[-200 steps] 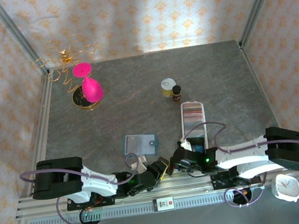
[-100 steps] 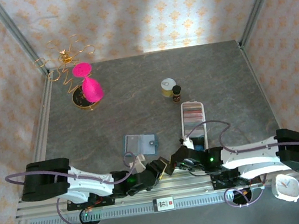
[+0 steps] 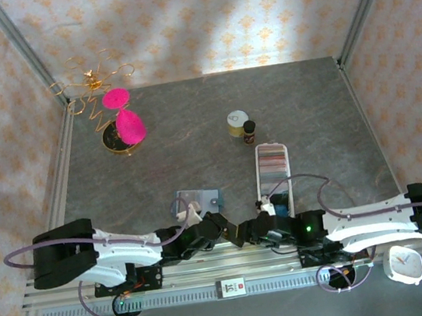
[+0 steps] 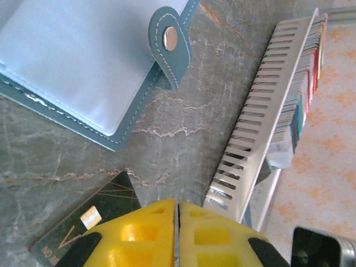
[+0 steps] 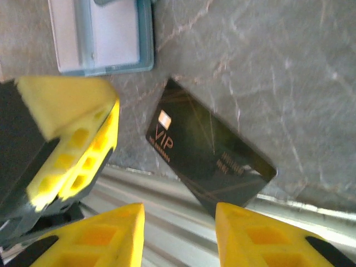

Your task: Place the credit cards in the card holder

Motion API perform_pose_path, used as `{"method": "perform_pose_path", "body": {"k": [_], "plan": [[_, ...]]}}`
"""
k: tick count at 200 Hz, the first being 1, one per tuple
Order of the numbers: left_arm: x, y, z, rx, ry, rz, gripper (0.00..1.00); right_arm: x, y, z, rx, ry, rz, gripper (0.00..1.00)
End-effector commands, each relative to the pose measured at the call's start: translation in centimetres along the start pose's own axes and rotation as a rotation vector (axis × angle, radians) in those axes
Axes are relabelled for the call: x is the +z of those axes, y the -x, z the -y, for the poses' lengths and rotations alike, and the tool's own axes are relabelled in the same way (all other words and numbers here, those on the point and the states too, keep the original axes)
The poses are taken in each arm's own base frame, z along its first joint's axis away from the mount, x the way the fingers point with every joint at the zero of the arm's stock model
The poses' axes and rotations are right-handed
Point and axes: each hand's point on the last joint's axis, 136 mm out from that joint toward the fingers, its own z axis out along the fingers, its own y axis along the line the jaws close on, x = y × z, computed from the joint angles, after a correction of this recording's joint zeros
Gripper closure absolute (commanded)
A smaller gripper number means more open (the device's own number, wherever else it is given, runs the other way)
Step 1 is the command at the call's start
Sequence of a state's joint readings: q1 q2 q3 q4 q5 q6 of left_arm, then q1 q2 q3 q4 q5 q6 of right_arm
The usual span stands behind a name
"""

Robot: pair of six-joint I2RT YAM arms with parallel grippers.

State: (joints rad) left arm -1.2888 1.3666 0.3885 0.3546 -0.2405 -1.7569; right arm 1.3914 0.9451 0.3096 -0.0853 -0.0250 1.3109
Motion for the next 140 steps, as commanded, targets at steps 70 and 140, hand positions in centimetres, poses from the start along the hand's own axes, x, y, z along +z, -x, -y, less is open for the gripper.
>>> {"method": "perform_pose_path", "body": {"k": [70, 140], "plan": [[1.9, -1.4, -1.7, 0.087, 0.054, -0.063, 1.0, 1.1, -1.9, 2.8, 0.123, -0.076, 0.004, 0.61], [1.5, -1.2, -3.6, 0.098, 0.093, -0.067, 1.0, 1.6, -1.2, 3.1, 0.183, -0.058, 0.052, 0.69]]}}
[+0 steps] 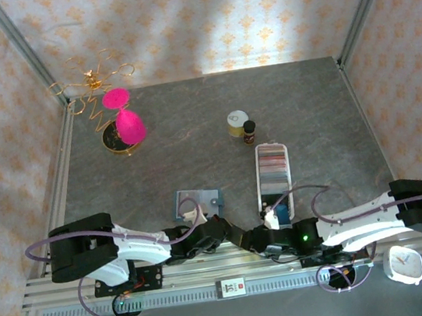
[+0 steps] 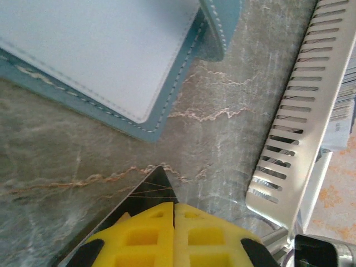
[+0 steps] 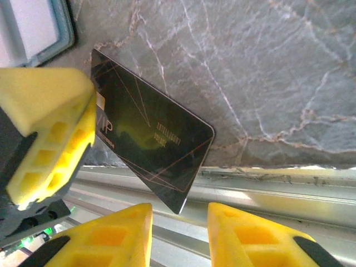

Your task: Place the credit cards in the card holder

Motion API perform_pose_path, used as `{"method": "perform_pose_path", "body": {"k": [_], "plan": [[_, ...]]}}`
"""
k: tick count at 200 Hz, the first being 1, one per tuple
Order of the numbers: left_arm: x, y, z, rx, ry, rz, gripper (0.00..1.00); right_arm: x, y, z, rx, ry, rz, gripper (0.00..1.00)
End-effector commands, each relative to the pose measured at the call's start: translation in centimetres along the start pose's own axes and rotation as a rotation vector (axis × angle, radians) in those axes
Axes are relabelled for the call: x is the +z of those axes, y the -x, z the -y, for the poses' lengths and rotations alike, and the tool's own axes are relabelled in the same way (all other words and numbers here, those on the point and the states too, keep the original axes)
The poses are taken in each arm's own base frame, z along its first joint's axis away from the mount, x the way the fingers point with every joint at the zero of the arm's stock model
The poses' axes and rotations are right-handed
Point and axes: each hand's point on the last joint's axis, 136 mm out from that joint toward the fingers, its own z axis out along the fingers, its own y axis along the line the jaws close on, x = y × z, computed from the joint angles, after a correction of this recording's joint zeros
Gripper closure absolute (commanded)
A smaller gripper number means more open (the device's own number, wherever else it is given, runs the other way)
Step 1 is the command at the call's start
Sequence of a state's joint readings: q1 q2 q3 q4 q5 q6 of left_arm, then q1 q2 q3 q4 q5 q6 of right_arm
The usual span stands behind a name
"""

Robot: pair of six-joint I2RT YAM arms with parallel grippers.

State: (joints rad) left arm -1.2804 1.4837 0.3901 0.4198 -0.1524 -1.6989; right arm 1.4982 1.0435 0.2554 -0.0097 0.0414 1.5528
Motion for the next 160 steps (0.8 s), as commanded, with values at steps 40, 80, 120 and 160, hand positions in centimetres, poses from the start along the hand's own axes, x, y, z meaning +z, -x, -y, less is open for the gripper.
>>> {"method": "perform_pose_path", "body": {"k": [40, 80, 120, 160], "plan": [[-0.1, -0.1, -2.3, 0.019, 0.041, -0.003, 1.0, 0.7, 0.7, 0.4, 0.038, -0.014, 0.055, 0.71], [-0.1, -0.4, -2.5, 0.013, 0.039, -0.004, 1.0, 1.1, 0.6, 1.2, 0.039, -0.061, 0.055, 0.71], [-0.1, -0.3, -2.6, 0.012, 0.043, 0.002, 1.0, 0.4, 1.1, 2.2, 0.014, -0.137, 0.078, 0.68], [-0.2, -0.2, -2.7, 0.015, 0.046, 0.007, 1.0, -0.3, 1.5, 2.3, 0.067, -0.075, 0.079, 0.68]]}}
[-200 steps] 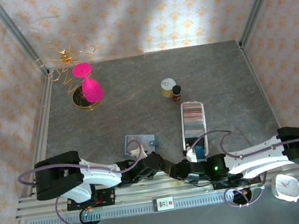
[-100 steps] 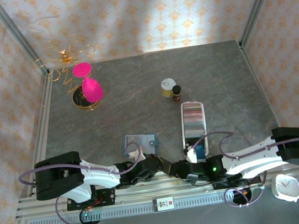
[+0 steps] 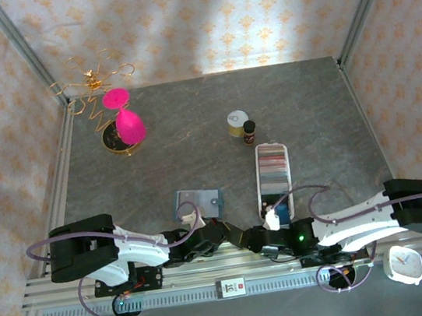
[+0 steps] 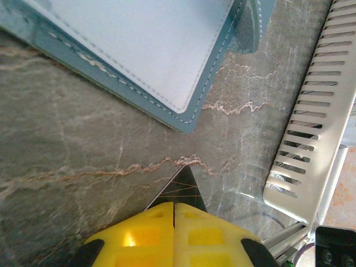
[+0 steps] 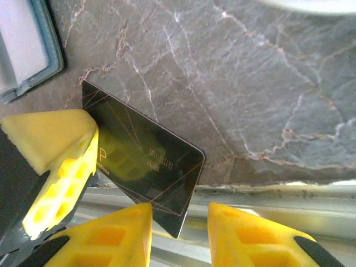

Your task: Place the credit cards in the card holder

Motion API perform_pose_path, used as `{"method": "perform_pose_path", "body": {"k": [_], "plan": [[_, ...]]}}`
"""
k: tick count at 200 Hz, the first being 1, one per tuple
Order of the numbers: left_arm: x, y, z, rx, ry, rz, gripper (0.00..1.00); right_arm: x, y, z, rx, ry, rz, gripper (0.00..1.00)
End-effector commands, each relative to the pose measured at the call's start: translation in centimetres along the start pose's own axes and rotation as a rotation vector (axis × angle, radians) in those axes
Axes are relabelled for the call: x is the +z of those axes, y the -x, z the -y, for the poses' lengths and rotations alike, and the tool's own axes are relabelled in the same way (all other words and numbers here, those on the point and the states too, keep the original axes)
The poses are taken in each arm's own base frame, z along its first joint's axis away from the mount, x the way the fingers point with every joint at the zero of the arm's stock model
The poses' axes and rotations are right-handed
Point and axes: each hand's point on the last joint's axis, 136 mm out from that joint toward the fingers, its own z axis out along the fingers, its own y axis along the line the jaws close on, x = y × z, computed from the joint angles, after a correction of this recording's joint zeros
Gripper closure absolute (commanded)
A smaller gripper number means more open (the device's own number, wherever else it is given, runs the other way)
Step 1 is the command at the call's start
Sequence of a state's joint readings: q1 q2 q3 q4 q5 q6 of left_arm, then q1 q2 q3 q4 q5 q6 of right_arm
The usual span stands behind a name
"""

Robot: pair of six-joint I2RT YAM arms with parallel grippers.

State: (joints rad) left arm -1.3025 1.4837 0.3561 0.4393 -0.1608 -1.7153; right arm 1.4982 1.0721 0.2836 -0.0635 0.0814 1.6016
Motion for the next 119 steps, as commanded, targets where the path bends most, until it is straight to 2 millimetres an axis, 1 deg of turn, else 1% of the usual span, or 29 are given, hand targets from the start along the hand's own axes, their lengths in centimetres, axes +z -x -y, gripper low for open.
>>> {"method": "perform_pose_path", "body": {"k": [1, 46, 63, 86, 109, 112, 119], "plan": [[0.1, 0.1, -1.5, 0.012, 0.035, 0.012, 1.0, -0.2, 0.8, 1.8, 0.034, -0.033, 0.029, 0.68], [0.1, 0.0, -1.4, 0.014, 0.033, 0.01, 1.0, 0.5, 0.5, 1.2, 0.035, -0.02, 0.028, 0.69], [0.1, -0.2, -1.4, 0.016, 0.035, 0.005, 1.0, 0.8, 0.3, 1.1, 0.04, -0.015, 0.022, 0.72], [0.2, -0.3, -1.5, 0.015, 0.036, -0.001, 1.0, 1.2, 0.1, 0.7, 0.045, -0.007, 0.024, 0.75], [0.1, -0.4, -1.7, 0.008, 0.034, -0.002, 1.0, 1.4, -0.1, -0.4, 0.057, 0.024, 0.023, 0.78], [0.1, -0.4, -1.7, 0.007, 0.034, -0.003, 1.0, 1.6, -0.1, -0.1, 0.053, 0.01, 0.028, 0.78], [0.1, -0.4, -1.8, 0.007, 0.036, -0.002, 1.0, 1.7, -0.1, -0.2, 0.059, 0.016, 0.03, 0.79]]}}
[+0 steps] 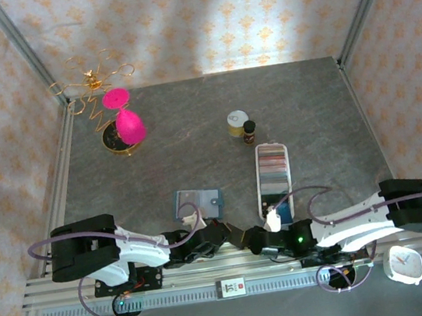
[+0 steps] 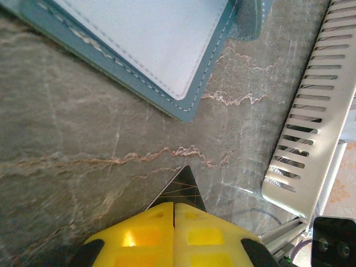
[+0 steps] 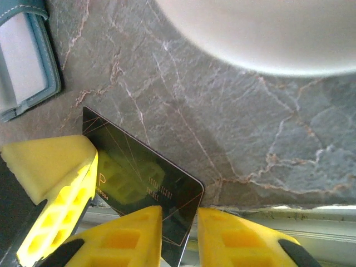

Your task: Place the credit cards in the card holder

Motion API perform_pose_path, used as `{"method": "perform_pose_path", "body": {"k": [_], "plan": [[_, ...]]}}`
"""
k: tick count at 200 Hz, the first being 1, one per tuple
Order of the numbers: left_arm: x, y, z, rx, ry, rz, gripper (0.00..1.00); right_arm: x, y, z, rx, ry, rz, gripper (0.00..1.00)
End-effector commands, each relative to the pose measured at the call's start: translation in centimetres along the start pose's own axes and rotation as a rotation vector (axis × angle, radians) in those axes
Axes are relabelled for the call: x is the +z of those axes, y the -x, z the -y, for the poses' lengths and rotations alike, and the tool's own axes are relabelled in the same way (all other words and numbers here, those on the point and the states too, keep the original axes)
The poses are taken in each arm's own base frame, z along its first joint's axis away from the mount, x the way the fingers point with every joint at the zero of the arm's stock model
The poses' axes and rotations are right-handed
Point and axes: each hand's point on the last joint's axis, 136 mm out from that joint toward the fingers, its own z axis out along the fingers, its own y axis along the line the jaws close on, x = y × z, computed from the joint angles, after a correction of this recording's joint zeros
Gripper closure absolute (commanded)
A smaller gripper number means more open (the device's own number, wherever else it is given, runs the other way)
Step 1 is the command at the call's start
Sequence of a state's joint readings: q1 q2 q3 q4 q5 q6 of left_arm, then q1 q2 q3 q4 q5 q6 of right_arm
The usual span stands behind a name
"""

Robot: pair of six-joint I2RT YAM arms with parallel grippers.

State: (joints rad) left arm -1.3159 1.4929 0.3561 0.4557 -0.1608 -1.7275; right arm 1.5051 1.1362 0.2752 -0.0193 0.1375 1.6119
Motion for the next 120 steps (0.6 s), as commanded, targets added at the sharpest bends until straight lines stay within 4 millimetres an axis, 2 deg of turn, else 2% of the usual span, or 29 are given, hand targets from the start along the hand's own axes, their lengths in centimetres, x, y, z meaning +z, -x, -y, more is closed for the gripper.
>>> {"method": "perform_pose_path", "body": {"k": [1, 79, 84, 120], "plan": [[0.1, 0.1, -1.9, 0.012, 0.044, 0.009, 1.0, 0.8, -0.8, -0.8, 0.063, 0.026, -0.026, 0.79], [0.0, 0.0, -1.8, -0.001, 0.034, 0.005, 1.0, 0.7, -0.2, -2.1, 0.155, 0.128, -0.009, 0.83], [0.0, -0.1, -1.8, -0.002, 0.034, 0.004, 1.0, 0.3, -0.2, -2.8, 0.167, 0.154, -0.013, 0.83], [0.0, -0.1, -1.7, -0.001, 0.032, 0.004, 1.0, -0.7, 0.5, -3.6, 0.201, 0.216, 0.002, 0.84]]}}
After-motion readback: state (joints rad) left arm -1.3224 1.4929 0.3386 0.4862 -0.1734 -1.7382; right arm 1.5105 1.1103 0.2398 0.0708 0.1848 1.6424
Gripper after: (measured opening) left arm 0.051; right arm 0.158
